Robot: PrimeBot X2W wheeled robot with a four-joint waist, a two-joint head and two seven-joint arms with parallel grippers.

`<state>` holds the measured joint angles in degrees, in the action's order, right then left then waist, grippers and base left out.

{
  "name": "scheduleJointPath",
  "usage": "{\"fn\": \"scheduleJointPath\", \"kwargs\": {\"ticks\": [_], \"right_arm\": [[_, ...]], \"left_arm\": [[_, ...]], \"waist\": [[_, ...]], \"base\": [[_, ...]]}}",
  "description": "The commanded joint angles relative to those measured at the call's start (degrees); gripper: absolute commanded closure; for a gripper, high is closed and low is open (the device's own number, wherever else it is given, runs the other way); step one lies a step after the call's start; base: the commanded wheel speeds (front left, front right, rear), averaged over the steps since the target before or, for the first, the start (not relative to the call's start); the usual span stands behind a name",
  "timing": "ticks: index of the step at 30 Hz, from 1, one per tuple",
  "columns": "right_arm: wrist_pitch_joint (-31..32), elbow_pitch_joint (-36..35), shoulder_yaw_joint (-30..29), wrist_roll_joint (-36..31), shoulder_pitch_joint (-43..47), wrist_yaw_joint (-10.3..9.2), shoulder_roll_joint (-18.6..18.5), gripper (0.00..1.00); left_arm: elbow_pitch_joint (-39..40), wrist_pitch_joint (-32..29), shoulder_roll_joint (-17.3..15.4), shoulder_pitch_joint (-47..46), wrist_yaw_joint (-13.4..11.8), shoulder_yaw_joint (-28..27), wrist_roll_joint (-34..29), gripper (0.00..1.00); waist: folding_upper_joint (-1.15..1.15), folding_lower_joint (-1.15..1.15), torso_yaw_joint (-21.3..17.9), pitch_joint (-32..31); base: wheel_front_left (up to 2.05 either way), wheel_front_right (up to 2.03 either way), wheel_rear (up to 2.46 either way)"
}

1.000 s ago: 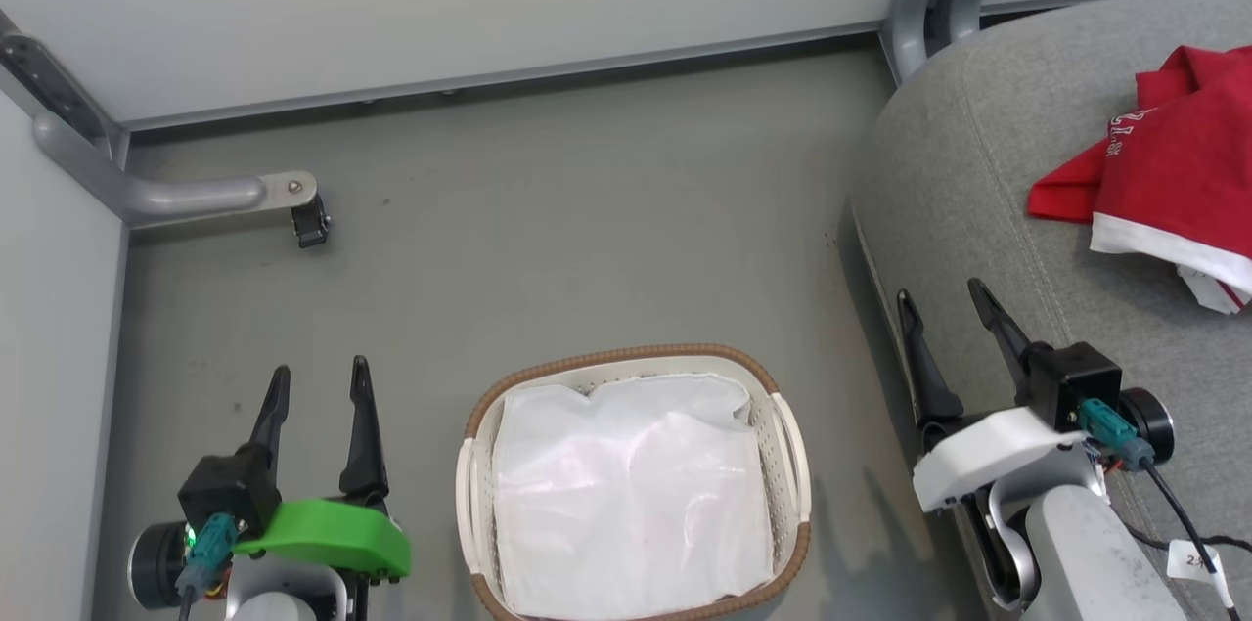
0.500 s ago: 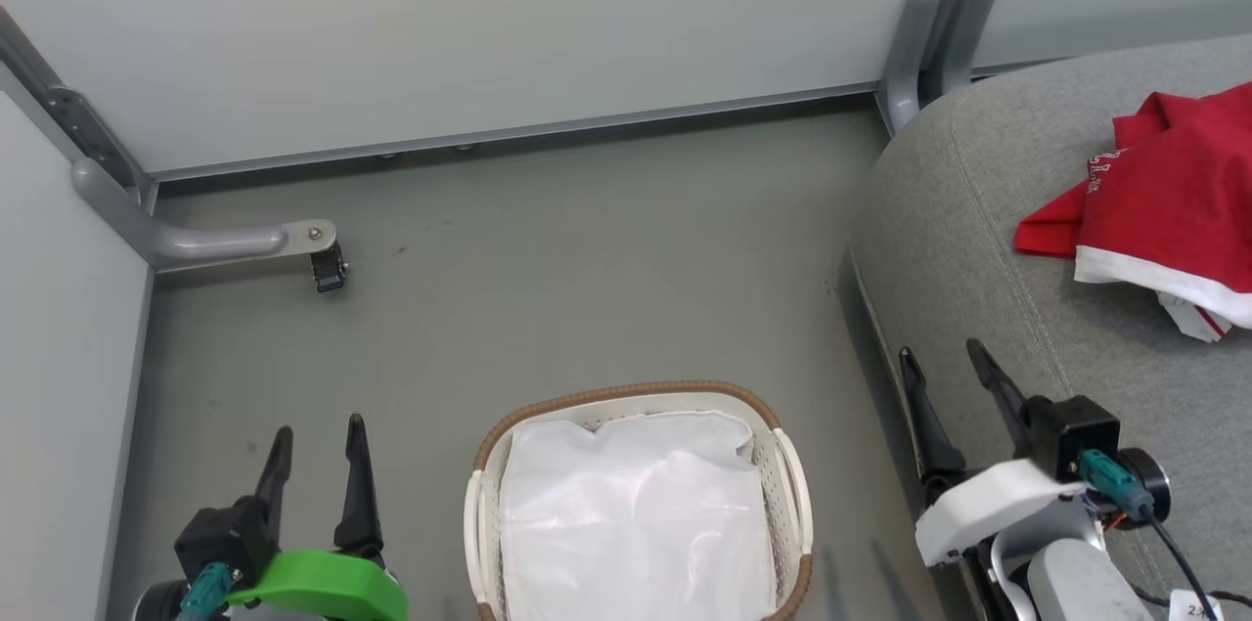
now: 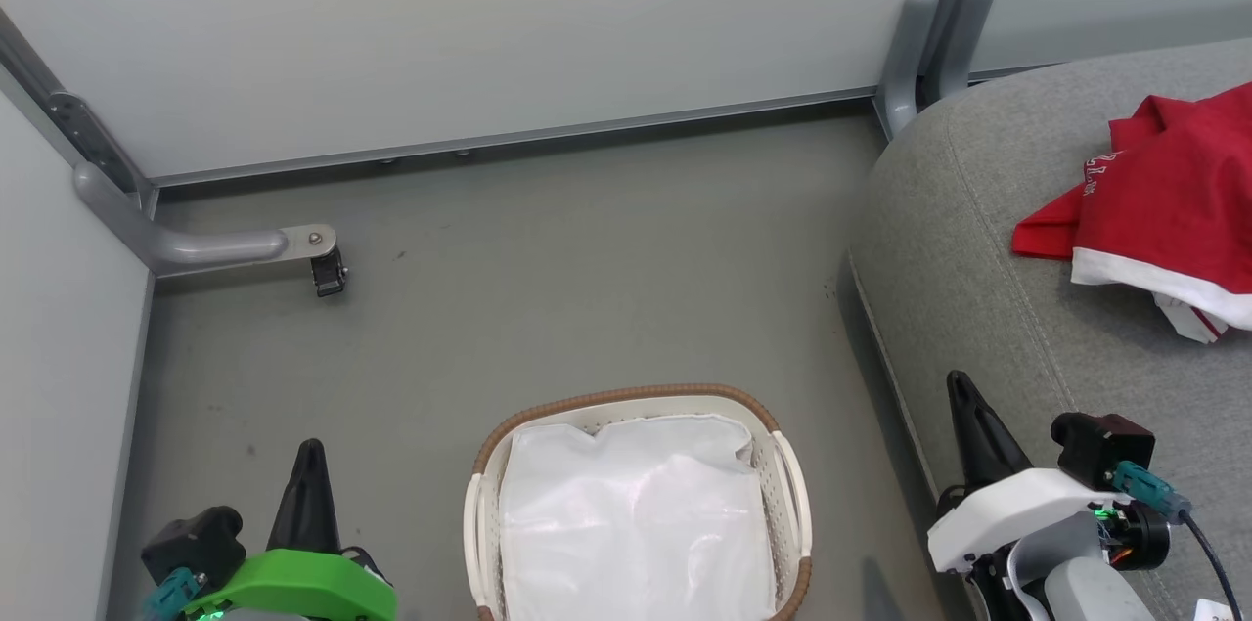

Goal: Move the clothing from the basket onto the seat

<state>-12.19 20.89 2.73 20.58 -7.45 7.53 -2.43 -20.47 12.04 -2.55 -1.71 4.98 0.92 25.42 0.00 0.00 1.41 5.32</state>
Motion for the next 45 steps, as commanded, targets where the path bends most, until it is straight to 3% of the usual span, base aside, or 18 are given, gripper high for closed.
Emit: {"fn": "scheduleJointPath", "kwargs": {"ticks": [1,21,45], "right_arm": [[0.57,-1.23,-0.50,2.85,-0.39,0.00,-0.26,1.00],[5.31,-2.83,-2.73,21.31,0.08,-0.01,-0.46,1.00],[9.84,-4.31,-4.92,38.59,0.50,-0.03,-0.60,1.00]], "left_arm": [[1.19,-0.59,-0.17,-0.89,0.27,-0.51,2.58,1.00],[2.72,-5.35,-0.24,-2.06,0.91,-2.35,19.74,1.00],[4.05,-9.85,-0.33,-3.09,1.52,-4.13,35.76,1.00]], "waist": [[0.00,0.00,-0.02,-0.07],[0.00,0.00,-0.27,-0.97],[0.00,0.00,-0.56,-2.03]], "base": [[0.00,0.00,0.00],[0.00,0.00,0.00],[0.00,0.00,0.00]]}}
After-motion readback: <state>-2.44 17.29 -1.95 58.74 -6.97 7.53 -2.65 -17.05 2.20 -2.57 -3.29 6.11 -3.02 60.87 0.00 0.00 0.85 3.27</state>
